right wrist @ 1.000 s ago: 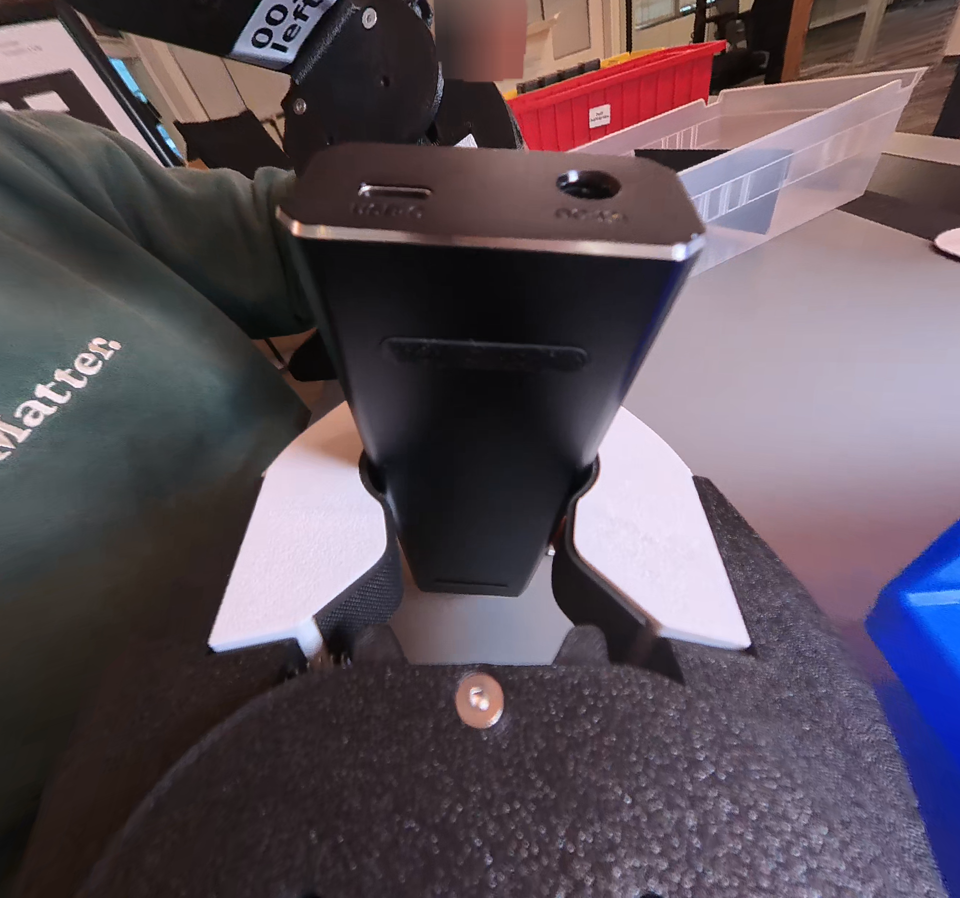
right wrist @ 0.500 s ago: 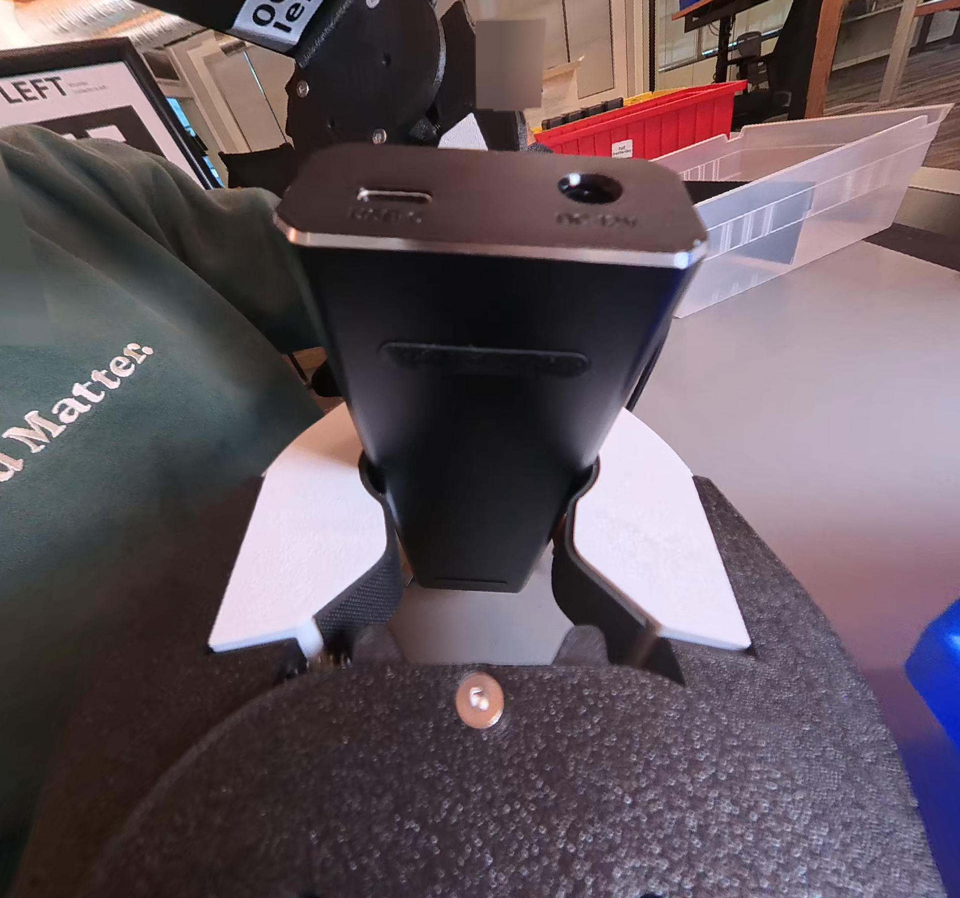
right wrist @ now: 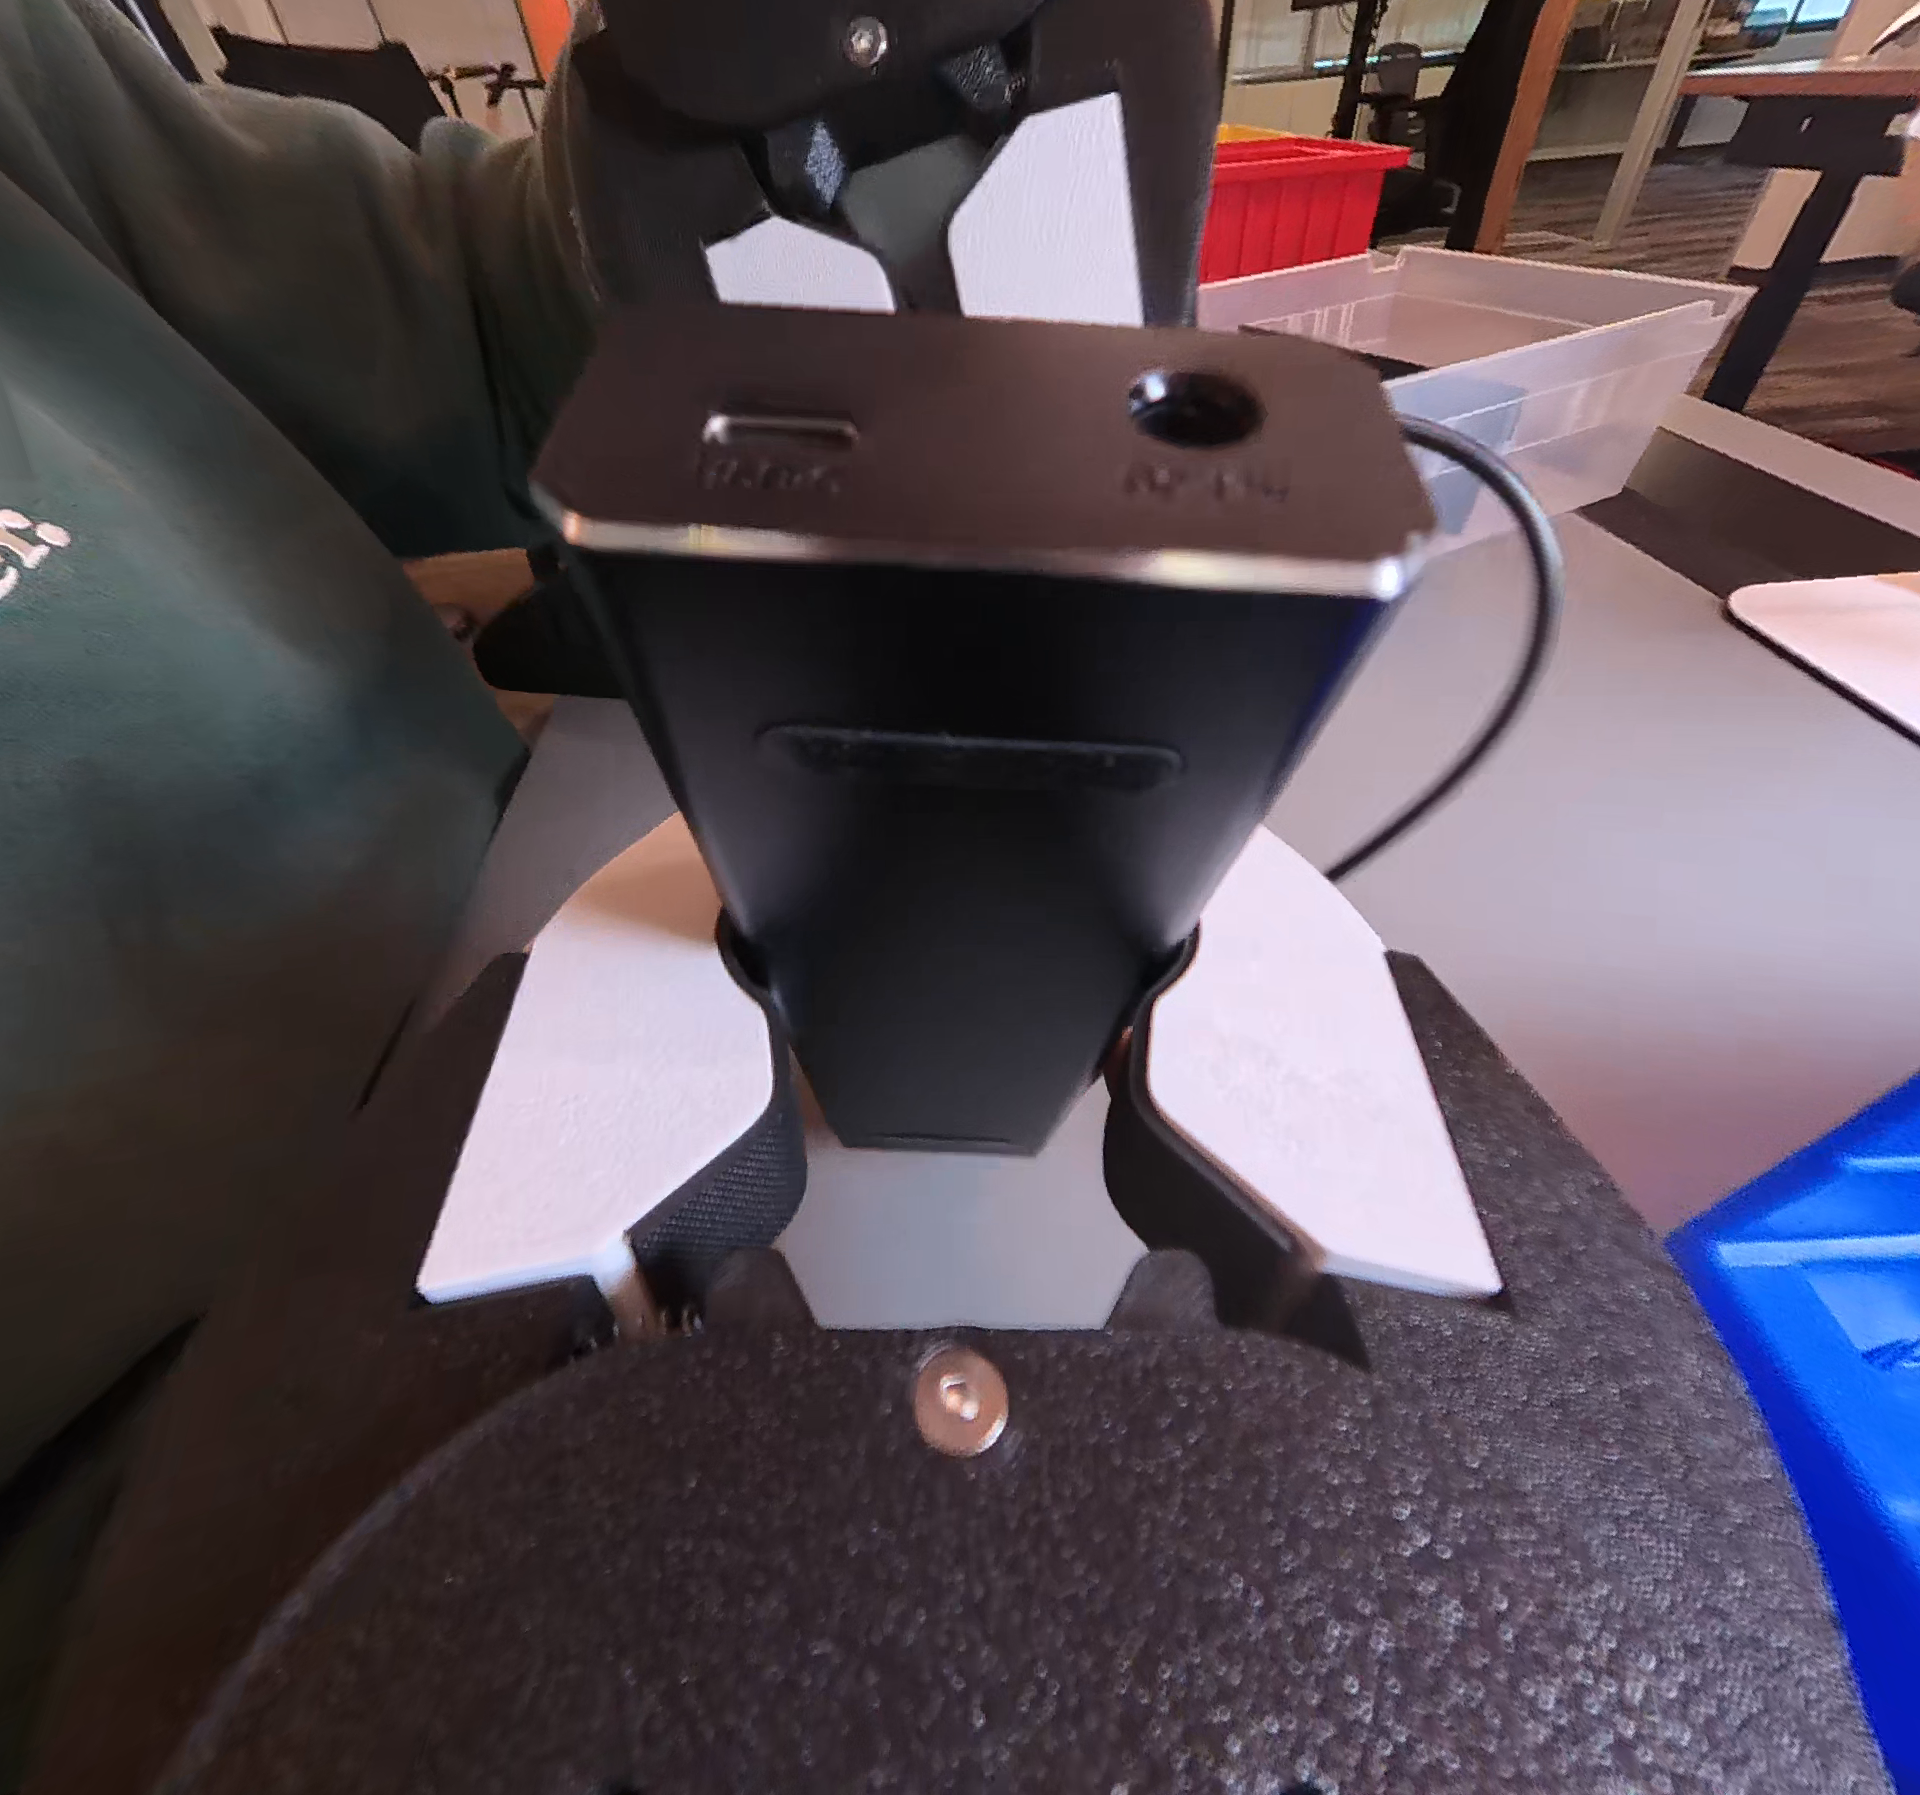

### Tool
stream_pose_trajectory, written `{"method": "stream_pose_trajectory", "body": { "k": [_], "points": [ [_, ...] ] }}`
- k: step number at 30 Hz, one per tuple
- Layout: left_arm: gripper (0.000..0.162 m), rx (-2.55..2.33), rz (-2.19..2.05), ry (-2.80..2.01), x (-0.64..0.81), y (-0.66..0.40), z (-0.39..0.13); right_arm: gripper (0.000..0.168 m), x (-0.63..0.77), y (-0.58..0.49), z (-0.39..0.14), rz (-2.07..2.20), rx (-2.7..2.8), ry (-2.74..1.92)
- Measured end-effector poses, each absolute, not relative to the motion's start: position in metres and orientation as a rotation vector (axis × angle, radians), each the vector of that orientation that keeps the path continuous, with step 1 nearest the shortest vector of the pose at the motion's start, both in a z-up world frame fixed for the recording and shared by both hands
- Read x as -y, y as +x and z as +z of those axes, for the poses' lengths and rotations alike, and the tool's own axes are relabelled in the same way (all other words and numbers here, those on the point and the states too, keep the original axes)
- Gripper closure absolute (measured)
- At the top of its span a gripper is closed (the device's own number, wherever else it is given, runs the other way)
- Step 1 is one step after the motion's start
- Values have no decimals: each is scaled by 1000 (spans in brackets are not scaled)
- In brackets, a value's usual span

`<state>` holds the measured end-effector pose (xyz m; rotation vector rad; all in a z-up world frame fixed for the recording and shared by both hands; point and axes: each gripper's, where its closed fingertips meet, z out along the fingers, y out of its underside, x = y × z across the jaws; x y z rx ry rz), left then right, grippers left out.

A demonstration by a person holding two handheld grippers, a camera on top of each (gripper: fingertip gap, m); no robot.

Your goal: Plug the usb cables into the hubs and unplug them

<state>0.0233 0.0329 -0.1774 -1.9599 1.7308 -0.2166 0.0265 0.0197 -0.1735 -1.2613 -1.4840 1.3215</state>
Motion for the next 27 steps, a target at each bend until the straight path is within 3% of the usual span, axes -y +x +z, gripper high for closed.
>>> {"method": "stream_pose_trajectory", "body": {
  "k": [4,27],
  "points": [
    [156,-1810,-132,-1952,-32,22,-184,97,-17,25,-178,1299,1507,-1265],
    [156,-1359,-701,-1643,-18,55,-145,96,-9,46,-131,1462,1359,-1055]
  ]
}}
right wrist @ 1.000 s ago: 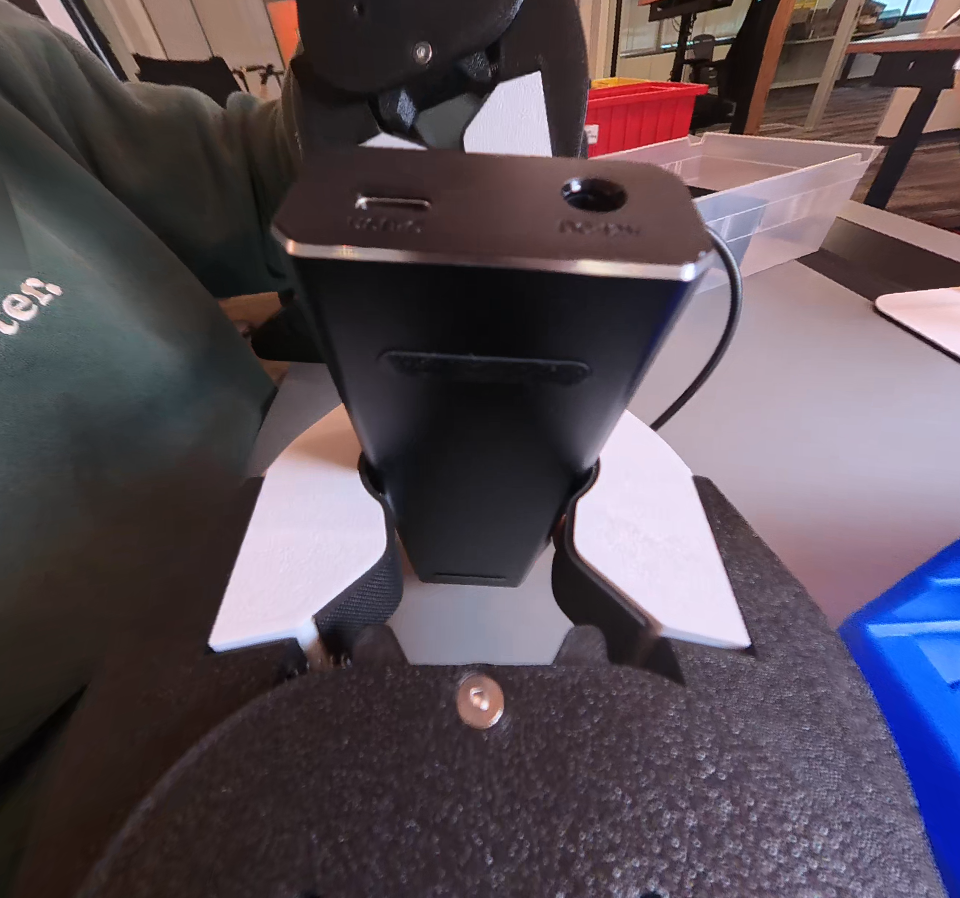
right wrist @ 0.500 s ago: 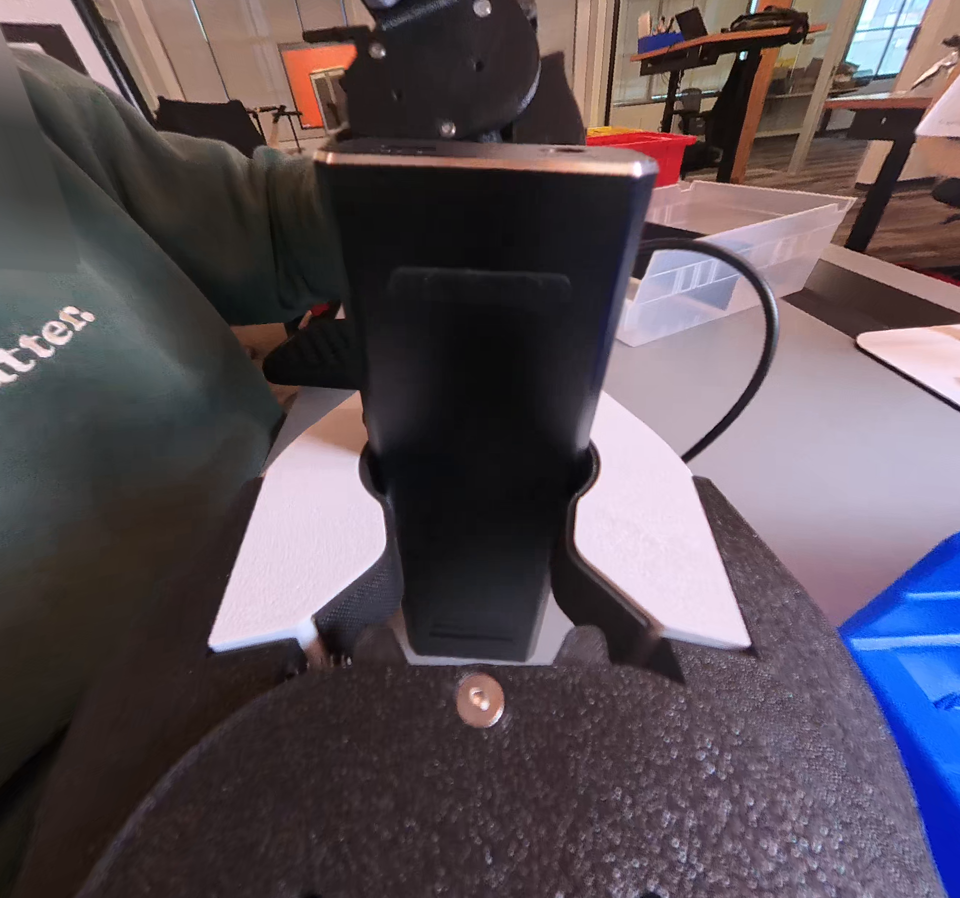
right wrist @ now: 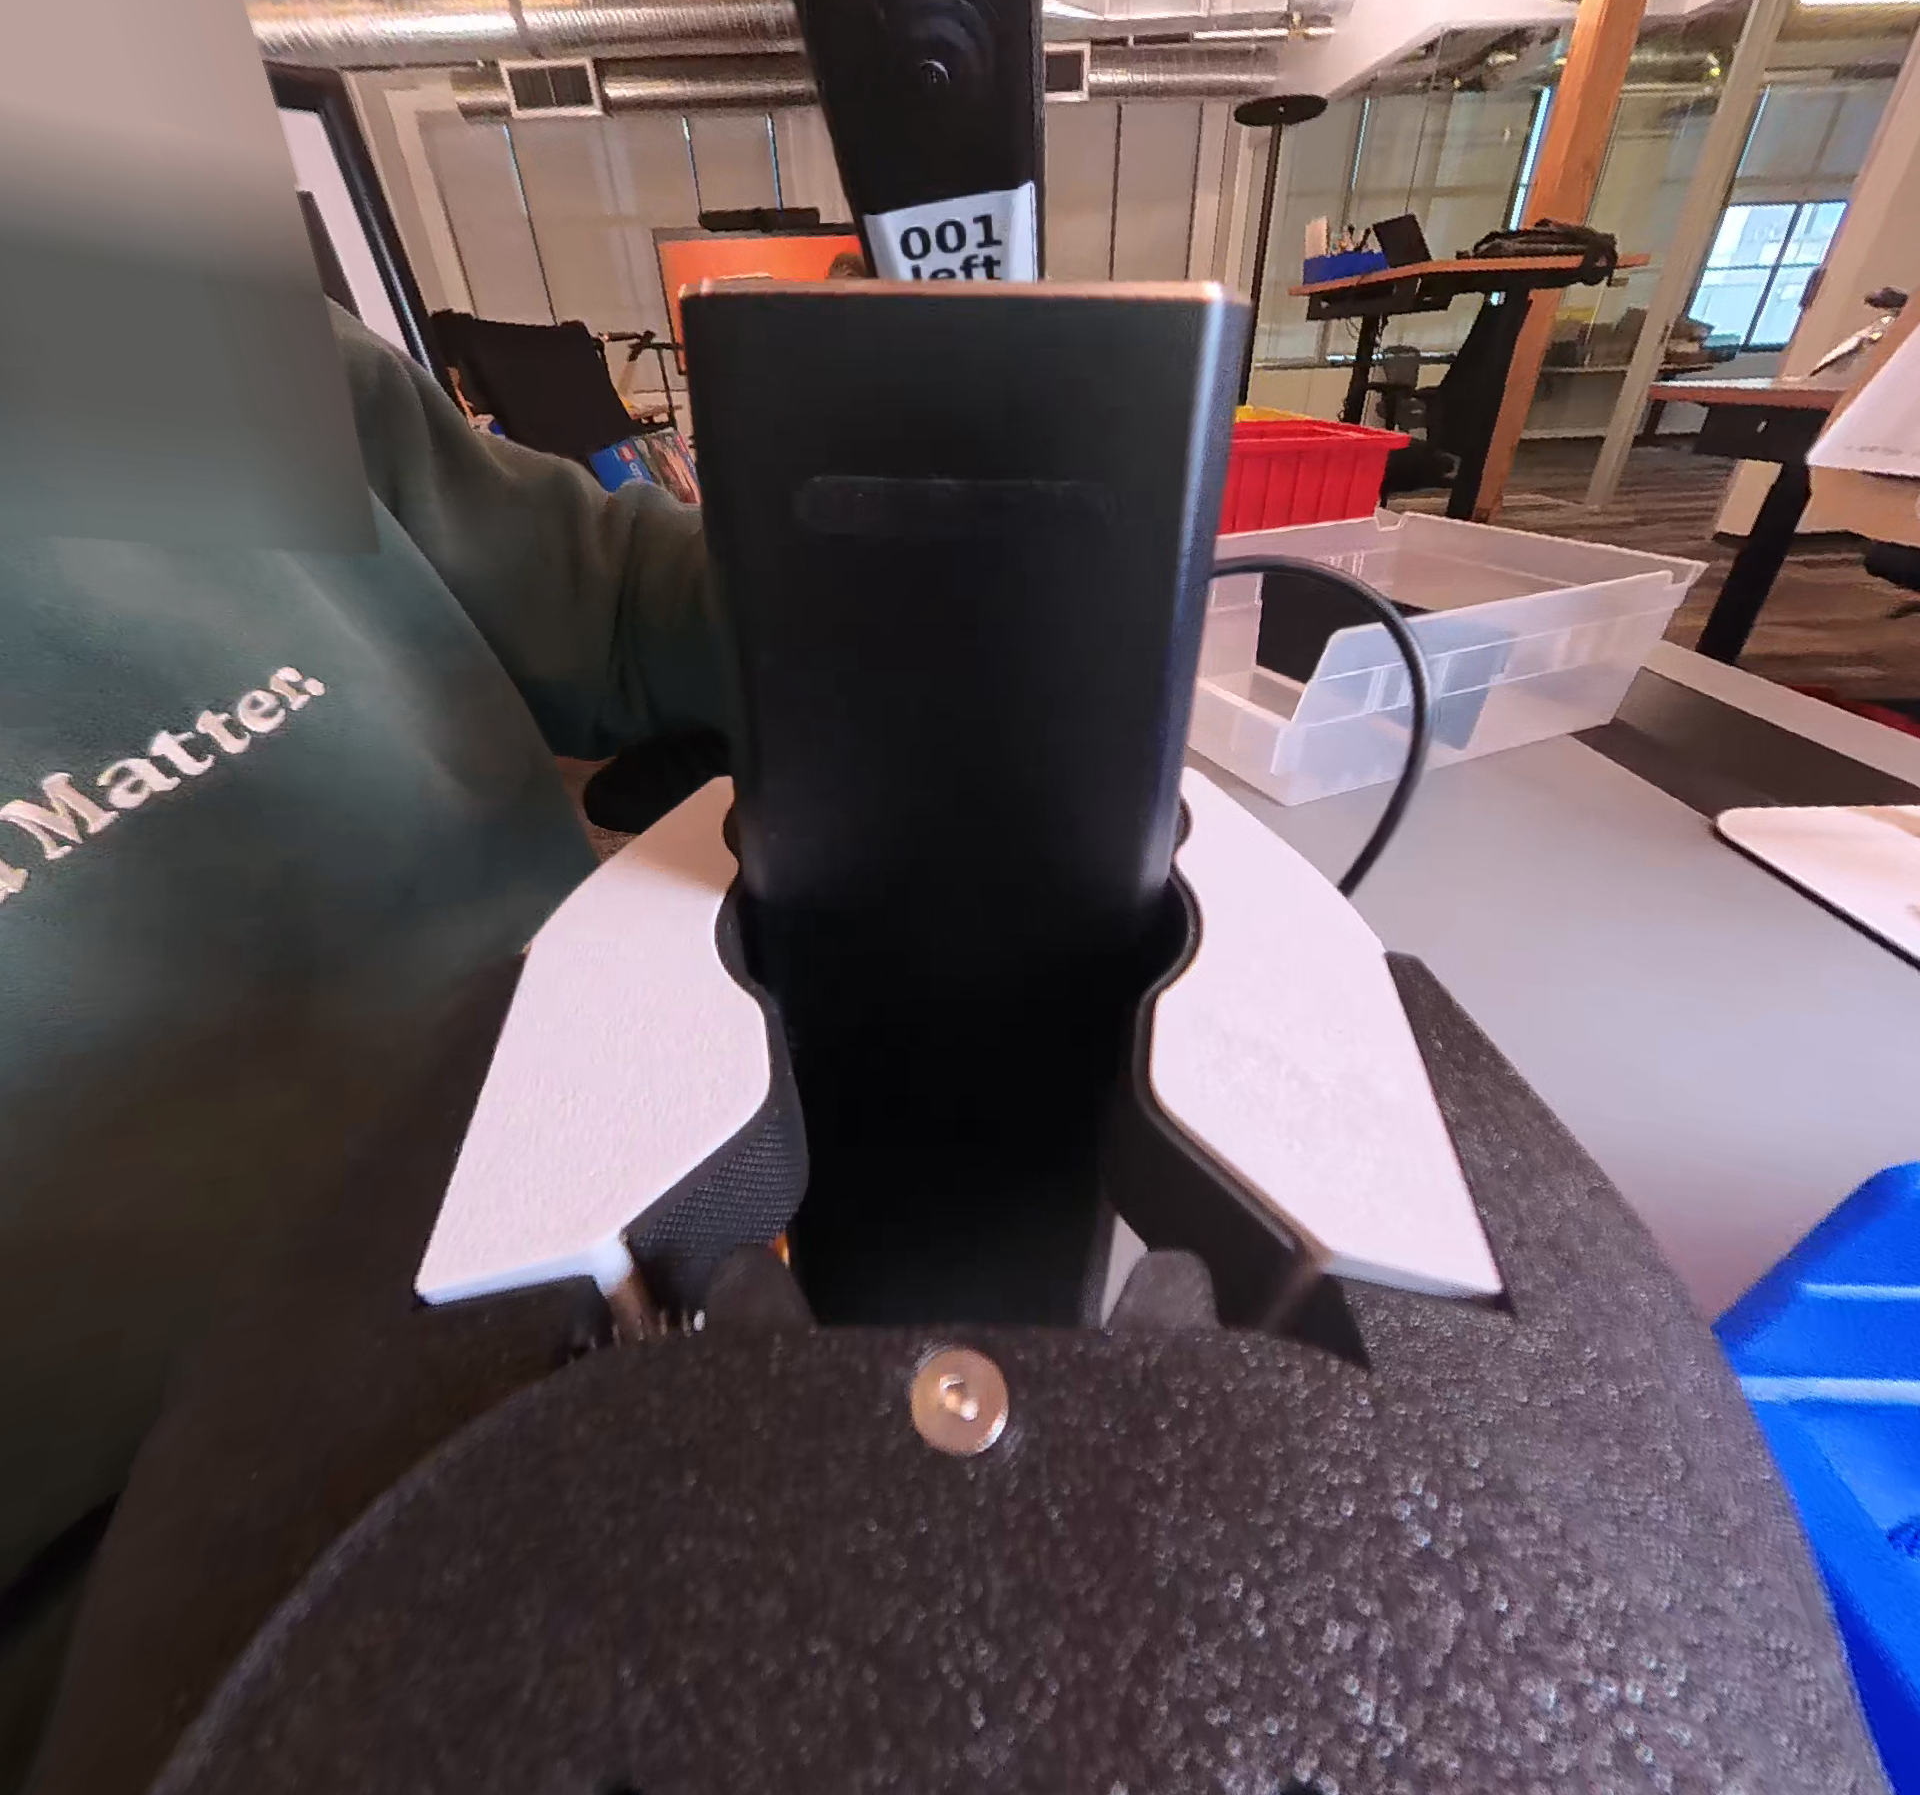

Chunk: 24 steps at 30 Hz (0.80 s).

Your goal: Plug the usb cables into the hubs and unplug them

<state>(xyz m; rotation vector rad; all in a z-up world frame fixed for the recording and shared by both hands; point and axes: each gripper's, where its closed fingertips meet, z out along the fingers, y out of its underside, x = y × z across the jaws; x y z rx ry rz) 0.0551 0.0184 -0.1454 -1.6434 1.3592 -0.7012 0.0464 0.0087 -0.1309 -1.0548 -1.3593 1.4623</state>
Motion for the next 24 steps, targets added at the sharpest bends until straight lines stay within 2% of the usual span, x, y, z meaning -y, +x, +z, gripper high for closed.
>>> {"method": "stream_pose_trajectory", "body": {
  "k": [4,15,18,24],
  "points": [
    [155,-1269,-809,-1569,-16,52,-124,97,-8,44,-134,1426,1393,-1089],
    [155,-1215,-862,-1517,-17,50,-113,99,-12,42,-156,1277,1495,-1159],
    [156,-1271,-794,-1525,-16,48,-118,98,-7,39,-167,1252,1543,-1160],
    [156,-1340,-670,-1538,-12,41,-122,98,-7,38,-155,1358,1470,-1130]
  ]
}}
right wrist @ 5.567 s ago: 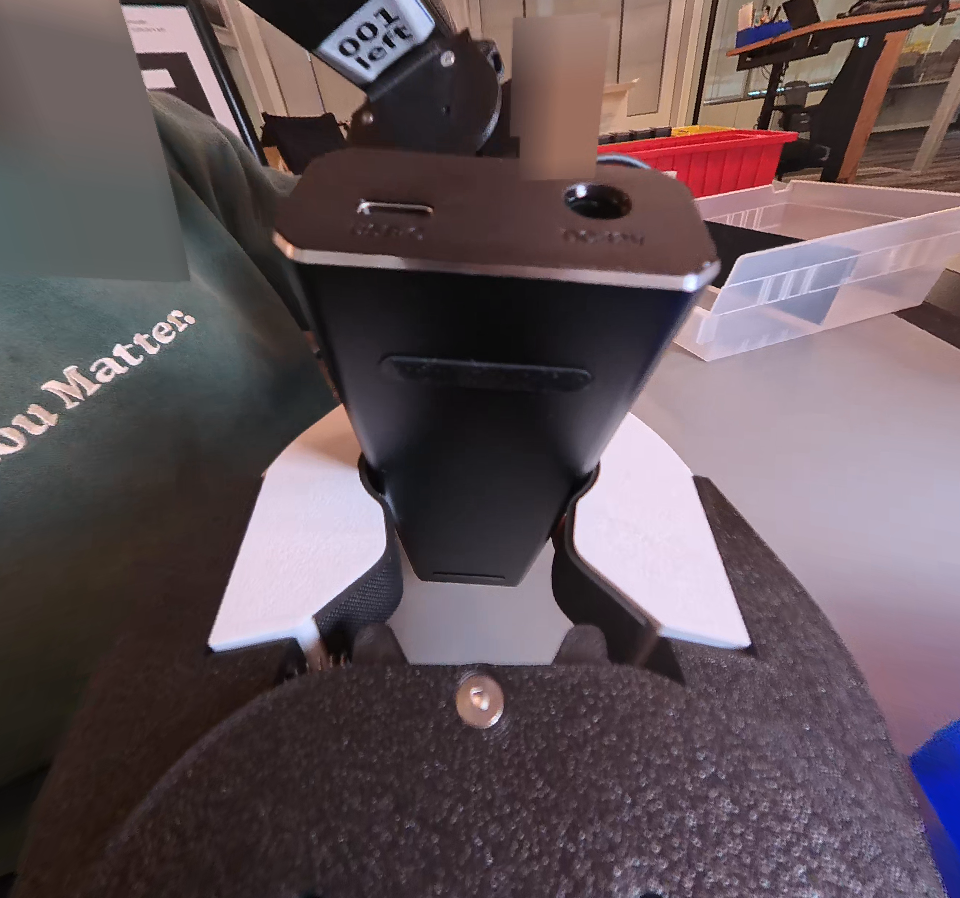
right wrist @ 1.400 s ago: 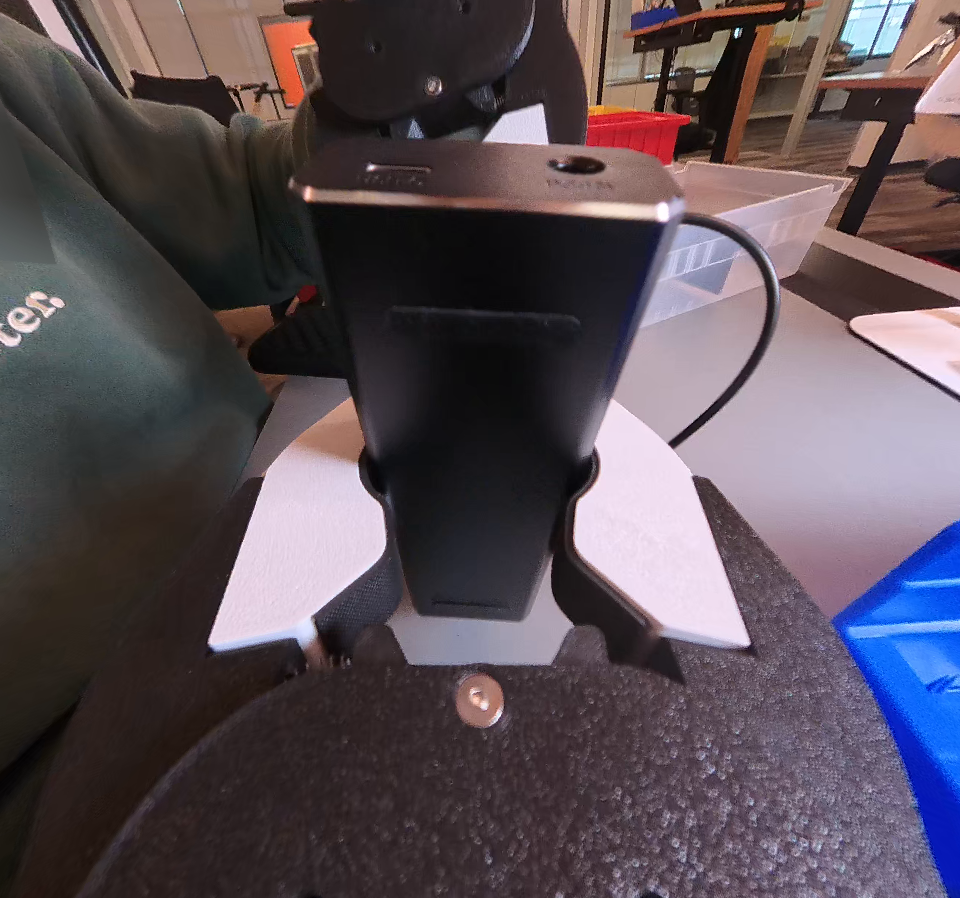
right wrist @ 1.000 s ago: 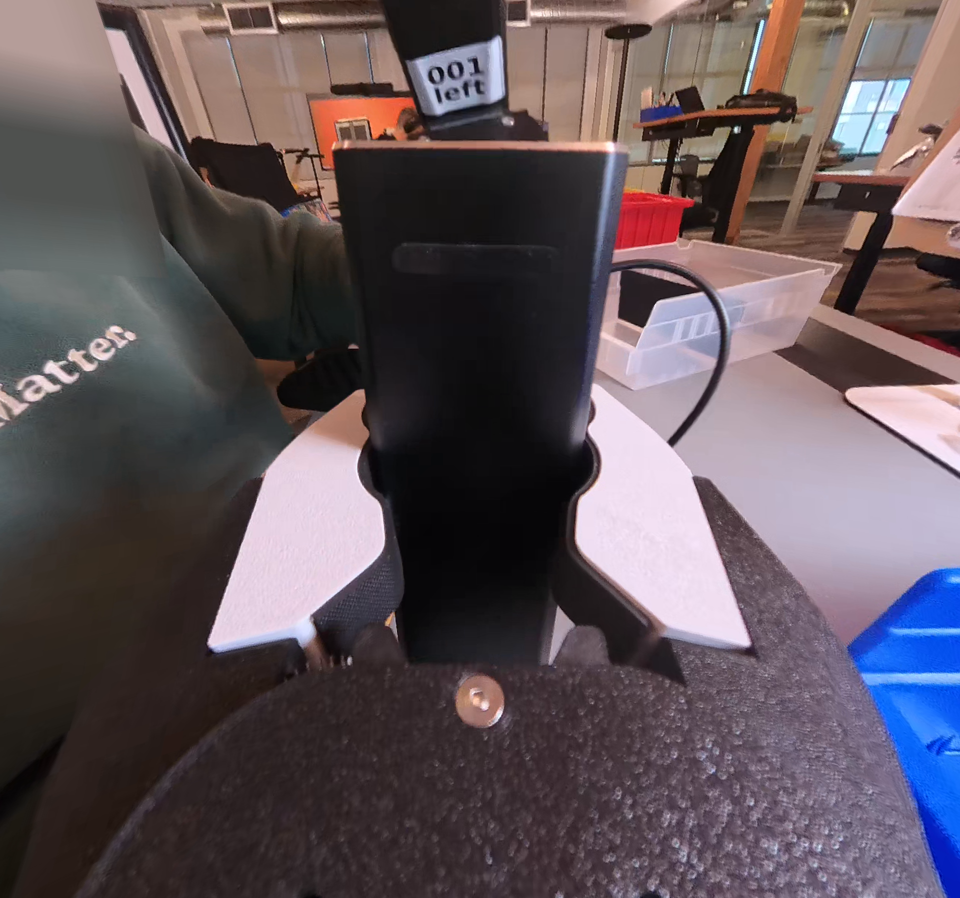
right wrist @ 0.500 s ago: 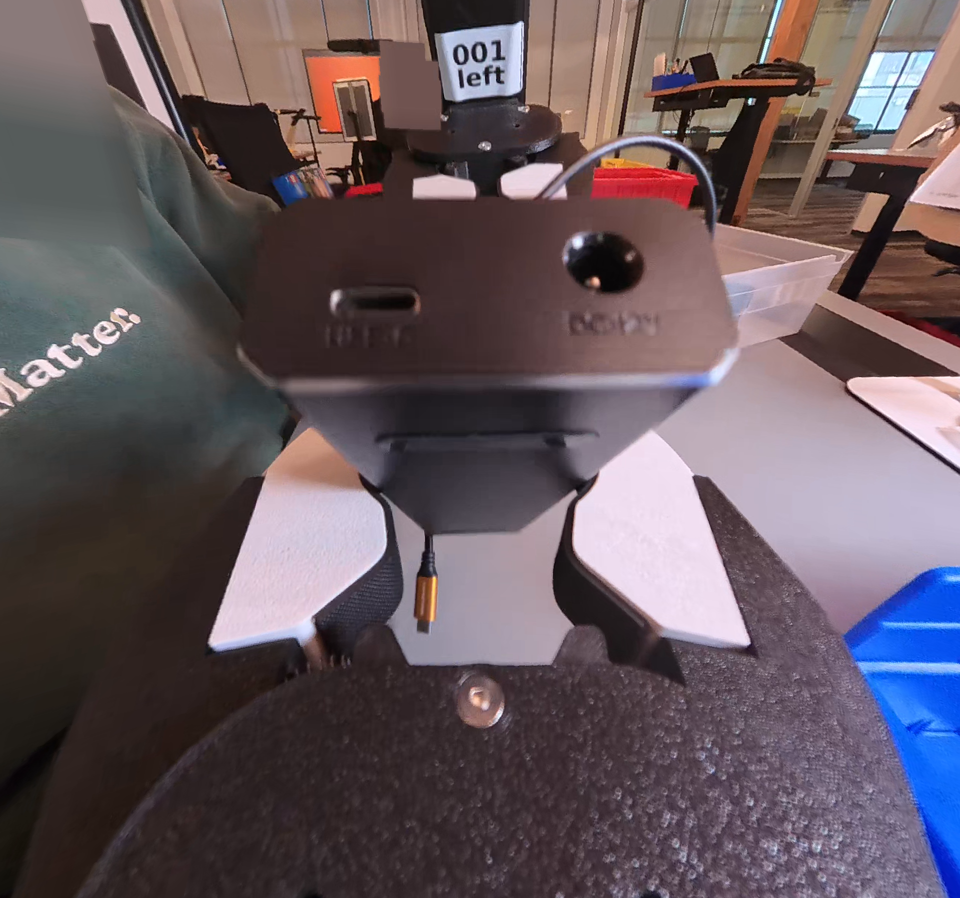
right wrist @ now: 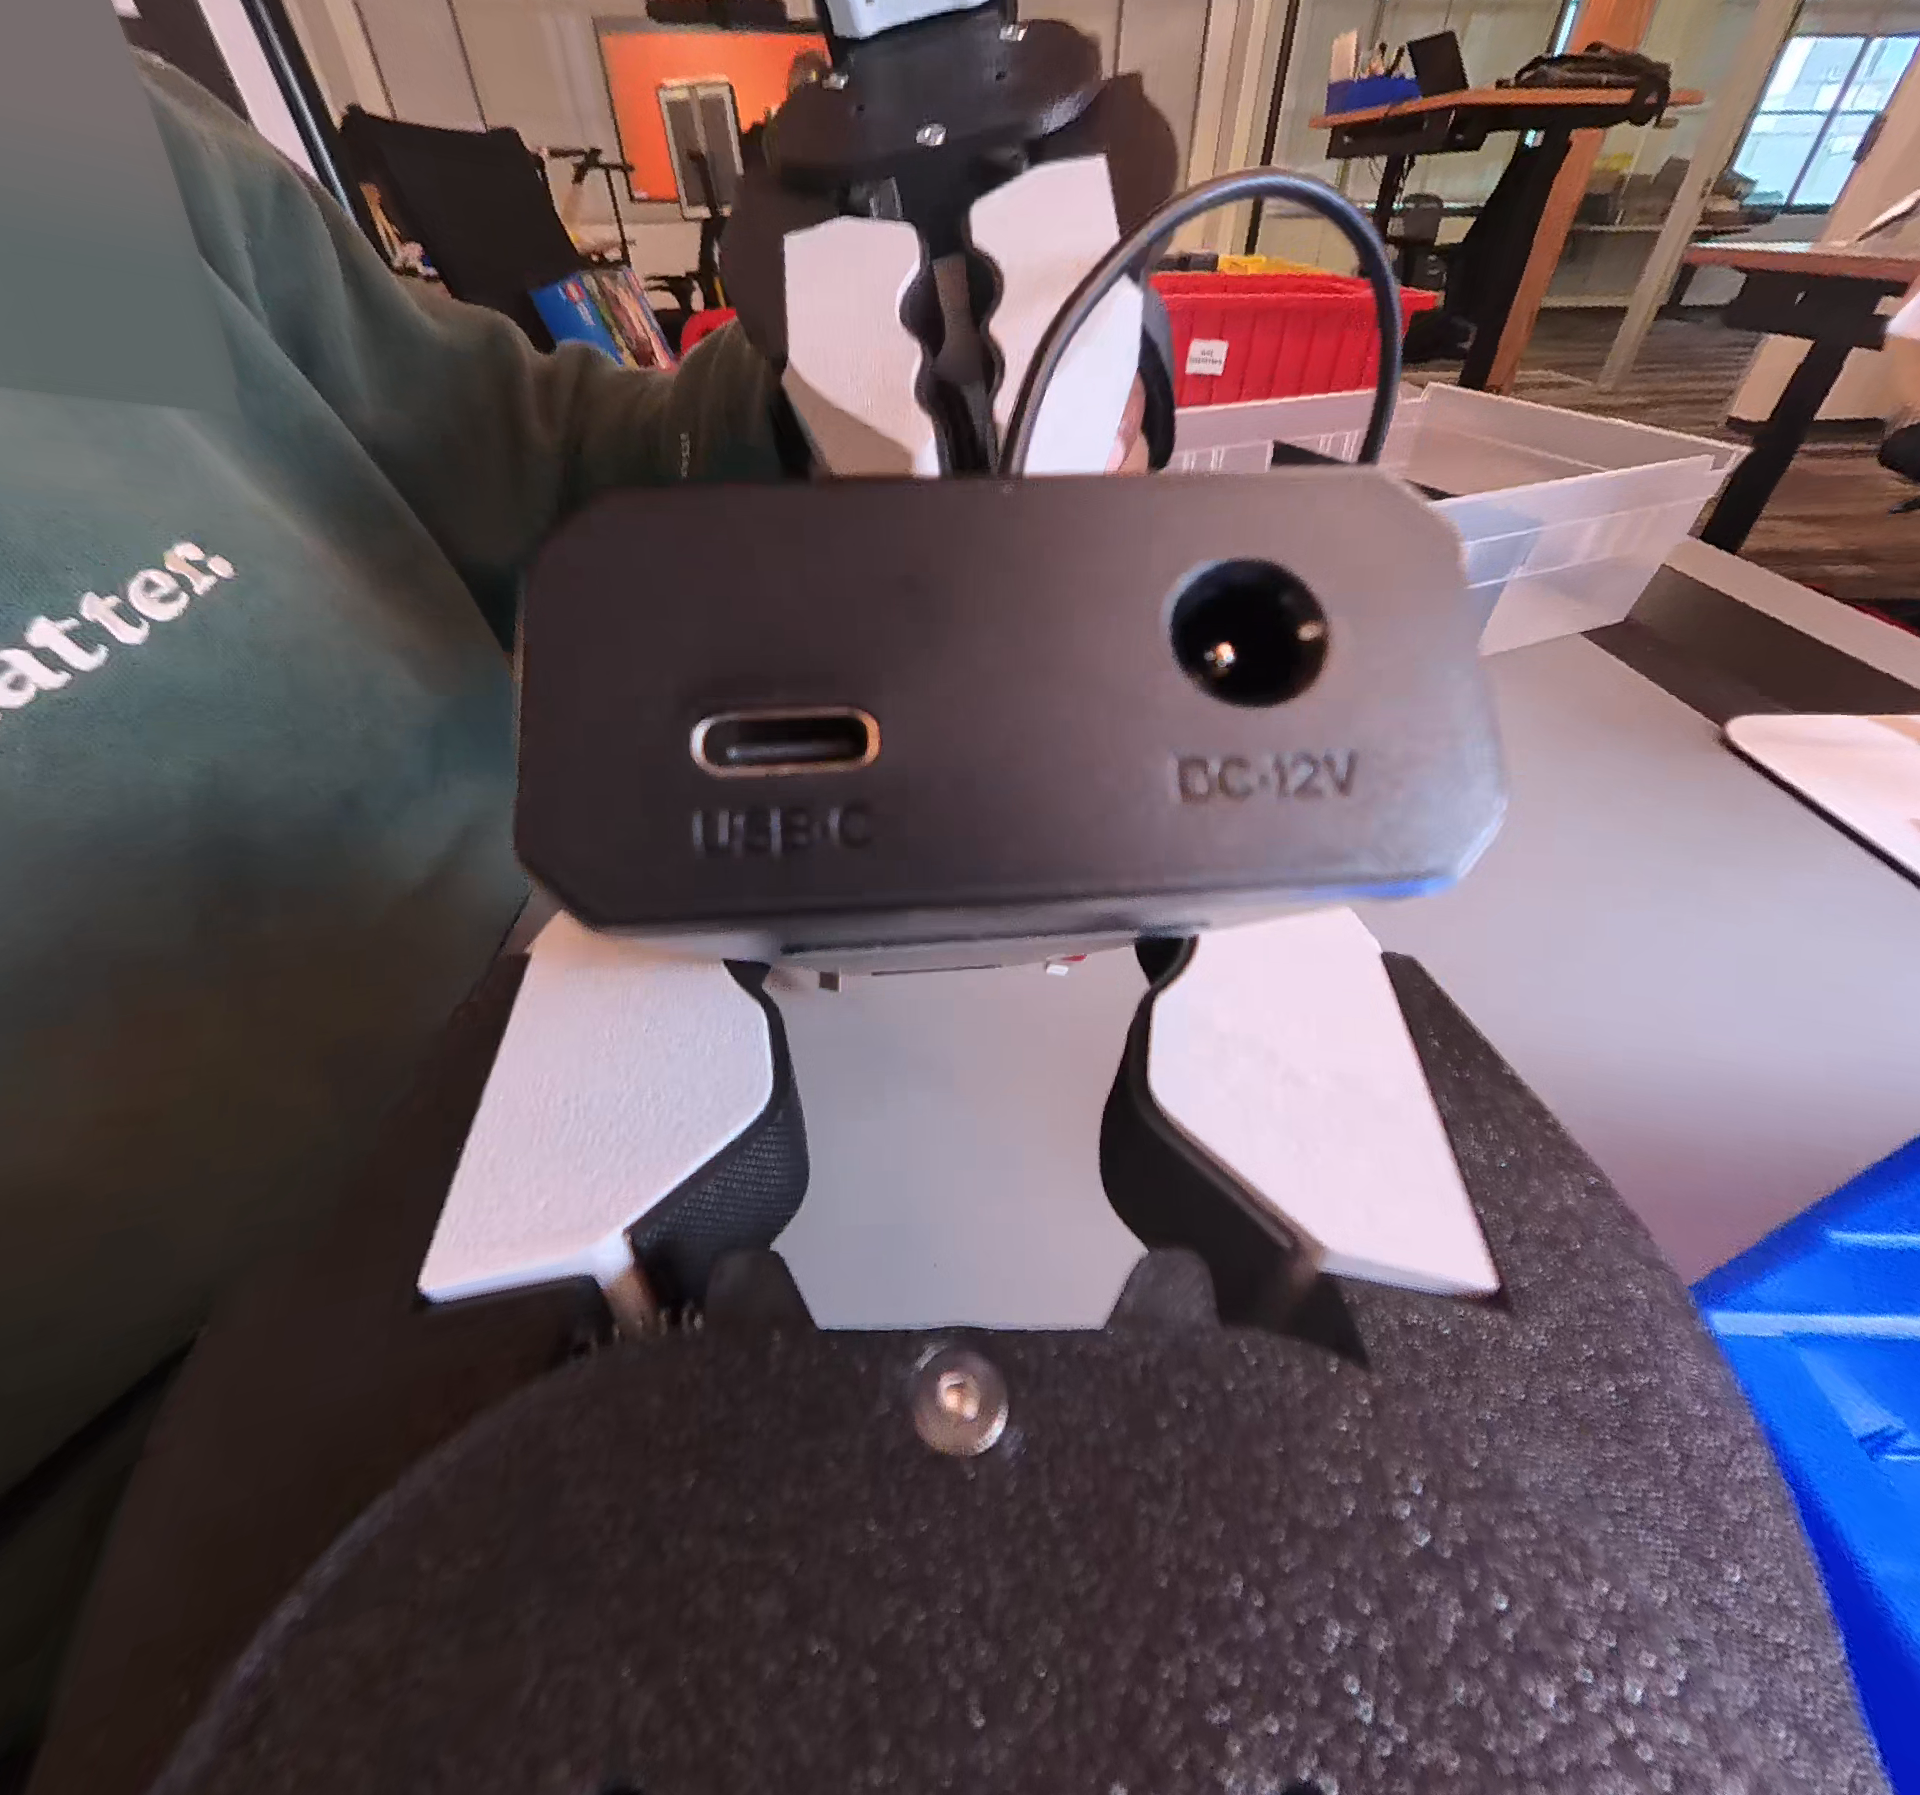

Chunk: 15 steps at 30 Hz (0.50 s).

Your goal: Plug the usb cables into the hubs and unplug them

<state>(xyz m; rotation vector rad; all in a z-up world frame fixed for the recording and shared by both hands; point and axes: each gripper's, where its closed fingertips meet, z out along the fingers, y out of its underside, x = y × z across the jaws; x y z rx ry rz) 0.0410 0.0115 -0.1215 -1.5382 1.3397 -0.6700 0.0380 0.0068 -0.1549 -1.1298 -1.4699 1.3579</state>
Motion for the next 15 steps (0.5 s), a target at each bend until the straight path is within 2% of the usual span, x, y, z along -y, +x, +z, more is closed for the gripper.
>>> {"method": "stream_pose_trajectory", "body": {
  "k": [15],
  "points": [
    [157,-1457,-506,-1693,-14,28,-147,98,-9,41,-154,1348,1466,-1131]
  ]
}}
